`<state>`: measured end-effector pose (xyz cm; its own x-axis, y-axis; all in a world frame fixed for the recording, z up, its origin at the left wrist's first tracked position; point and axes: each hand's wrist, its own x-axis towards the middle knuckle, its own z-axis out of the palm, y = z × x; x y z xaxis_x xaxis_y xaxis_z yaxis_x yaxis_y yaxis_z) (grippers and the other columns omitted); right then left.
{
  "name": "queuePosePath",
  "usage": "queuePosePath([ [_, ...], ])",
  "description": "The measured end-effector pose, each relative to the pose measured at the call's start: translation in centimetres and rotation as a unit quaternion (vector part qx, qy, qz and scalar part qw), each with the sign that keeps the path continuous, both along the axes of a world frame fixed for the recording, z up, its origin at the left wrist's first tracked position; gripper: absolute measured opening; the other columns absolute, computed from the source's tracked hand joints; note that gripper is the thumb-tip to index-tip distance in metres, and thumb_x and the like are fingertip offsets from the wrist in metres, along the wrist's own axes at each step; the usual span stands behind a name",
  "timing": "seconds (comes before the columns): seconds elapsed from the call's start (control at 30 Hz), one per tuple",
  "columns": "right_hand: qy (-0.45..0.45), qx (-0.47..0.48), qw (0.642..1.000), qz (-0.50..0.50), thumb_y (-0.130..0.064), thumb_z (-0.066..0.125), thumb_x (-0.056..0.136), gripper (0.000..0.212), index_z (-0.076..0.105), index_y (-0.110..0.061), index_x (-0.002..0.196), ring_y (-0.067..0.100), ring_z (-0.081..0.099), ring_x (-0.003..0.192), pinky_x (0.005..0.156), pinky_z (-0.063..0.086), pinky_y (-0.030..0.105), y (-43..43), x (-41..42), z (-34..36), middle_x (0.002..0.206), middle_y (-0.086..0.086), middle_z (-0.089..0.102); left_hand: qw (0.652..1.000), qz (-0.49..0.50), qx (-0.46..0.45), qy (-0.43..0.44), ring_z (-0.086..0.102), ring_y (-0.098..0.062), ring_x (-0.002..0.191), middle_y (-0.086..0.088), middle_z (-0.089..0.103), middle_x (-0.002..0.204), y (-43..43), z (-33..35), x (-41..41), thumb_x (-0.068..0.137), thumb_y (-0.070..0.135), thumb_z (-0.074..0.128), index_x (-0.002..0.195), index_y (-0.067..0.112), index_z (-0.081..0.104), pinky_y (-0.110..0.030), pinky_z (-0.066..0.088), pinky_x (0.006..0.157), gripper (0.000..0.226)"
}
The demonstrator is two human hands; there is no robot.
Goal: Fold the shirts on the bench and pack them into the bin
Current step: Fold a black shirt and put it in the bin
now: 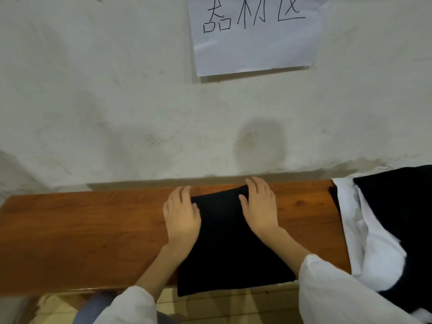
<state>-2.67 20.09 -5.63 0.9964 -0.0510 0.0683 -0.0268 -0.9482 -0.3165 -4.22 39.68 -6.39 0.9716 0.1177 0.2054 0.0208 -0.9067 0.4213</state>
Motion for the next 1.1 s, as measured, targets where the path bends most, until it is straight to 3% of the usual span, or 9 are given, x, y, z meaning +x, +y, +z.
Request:
queuePosePath([
  [0.13,-0.057,-0.066,0.993,0.076,-0.041,0.026,0.096,0.056,0.049,-0.008,0.136,0.030,0.039,0.135,0.108,0.026,0.046,1.5,-4.5,-2.2,0.143,0.012,0.047,0.983,-0.132,0.129,-0.001,0.043,-0.029,0.133,-0.010,0.049,0.142,-2.9,-1.6,-2.4,0.092,0.046,0.033,0.133,0.018,0.055,-0.054,0.033,0.107,0.054],
  [0.27,0.026,-0.092,0.993,0.066,-0.048,0.004,0.101,0.068,0.046,-0.009,0.139,0.025,0.034,0.138,0.117,0.016,0.041,0.8,-6.4,-3.7,0.144,0.010,0.045,0.970,-0.128,0.178,0.103,0.038,-0.027,0.137,-0.008,0.042,0.147,-3.2,-2.8,-3.7,0.092,0.054,0.024,0.140,0.023,0.045,-0.054,0.027,0.109,0.061],
  [0.4,0.100,-0.069,0.987,0.101,-0.064,-0.024,0.080,0.095,0.011,-0.012,0.152,0.024,0.000,0.147,0.116,-0.009,0.038,0.5,-5.9,-2.5,0.160,0.008,0.006,0.961,-0.146,0.171,0.162,0.030,-0.028,0.141,-0.008,0.034,0.152,-3.3,-1.3,-3.4,0.092,0.058,0.020,0.144,0.023,0.039,-0.058,0.024,0.111,0.066],
  [0.5,0.152,0.018,0.984,0.090,-0.052,0.018,0.100,0.066,0.006,-0.015,0.153,0.020,-0.002,0.147,0.119,0.001,0.036,-0.2,-6.0,-0.1,0.160,0.004,0.001,0.969,-0.105,0.129,0.181,0.007,-0.024,0.147,-0.003,0.018,0.158,-2.4,0.1,-4.1,0.097,0.051,0.029,0.150,0.021,0.024,-0.047,0.003,0.117,0.061],
  [0.67,0.106,0.131,0.985,-0.032,-0.034,0.053,0.095,0.077,0.004,-0.014,0.152,0.028,0.029,0.139,0.109,0.035,0.042,-2.7,-10.3,1.6,0.154,0.009,0.023,0.984,0.088,0.057,0.145,0.050,-0.029,0.112,-0.009,0.054,0.118,2.5,2.2,-9.0,0.095,0.044,0.043,0.117,0.011,0.055,-0.041,0.040,0.092,0.041],
  [0.77,0.131,0.091,0.982,-0.103,-0.037,0.058,0.091,0.080,0.010,-0.011,0.149,0.033,0.035,0.131,0.102,0.039,0.044,-3.0,-11.7,2.4,0.145,0.014,0.030,0.974,0.082,-0.028,0.207,0.060,-0.025,0.087,-0.007,0.062,0.095,4.2,1.3,-10.7,0.093,0.056,0.041,0.101,0.008,0.057,-0.034,0.049,0.073,0.051],
  [0.9,0.194,0.083,0.959,-0.187,-0.057,0.055,0.087,0.073,0.034,-0.003,0.132,0.035,0.044,0.121,0.097,0.042,0.045,-2.4,-12.2,2.6,0.133,0.015,0.041,0.965,0.028,-0.127,0.229,0.053,-0.019,0.054,-0.002,0.053,0.059,3.4,1.5,-11.4,0.089,0.047,0.058,0.061,0.012,0.052,-0.027,0.037,0.049,0.045],
  [1.03,0.208,0.076,0.951,-0.216,-0.061,0.050,0.087,0.072,0.036,-0.003,0.128,0.033,0.050,0.117,0.096,0.044,0.044,-2.0,-12.9,2.2,0.128,0.014,0.046,0.954,0.022,-0.162,0.251,0.058,-0.022,0.067,-0.005,0.057,0.070,2.3,2.1,-11.2,0.088,0.028,0.062,0.068,0.010,0.053,-0.030,0.044,0.056,0.028],
  [1.1,0.199,0.042,0.959,-0.196,-0.057,0.048,0.090,0.066,0.037,-0.003,0.127,0.031,0.052,0.114,0.093,0.046,0.041,-1.8,-13.3,1.9,0.126,0.014,0.048,0.929,0.045,-0.266,0.252,0.061,-0.025,0.081,-0.012,0.063,0.087,1.8,2.1,-10.6,0.087,0.019,0.062,0.085,0.005,0.058,-0.037,0.053,0.071,0.015],
])
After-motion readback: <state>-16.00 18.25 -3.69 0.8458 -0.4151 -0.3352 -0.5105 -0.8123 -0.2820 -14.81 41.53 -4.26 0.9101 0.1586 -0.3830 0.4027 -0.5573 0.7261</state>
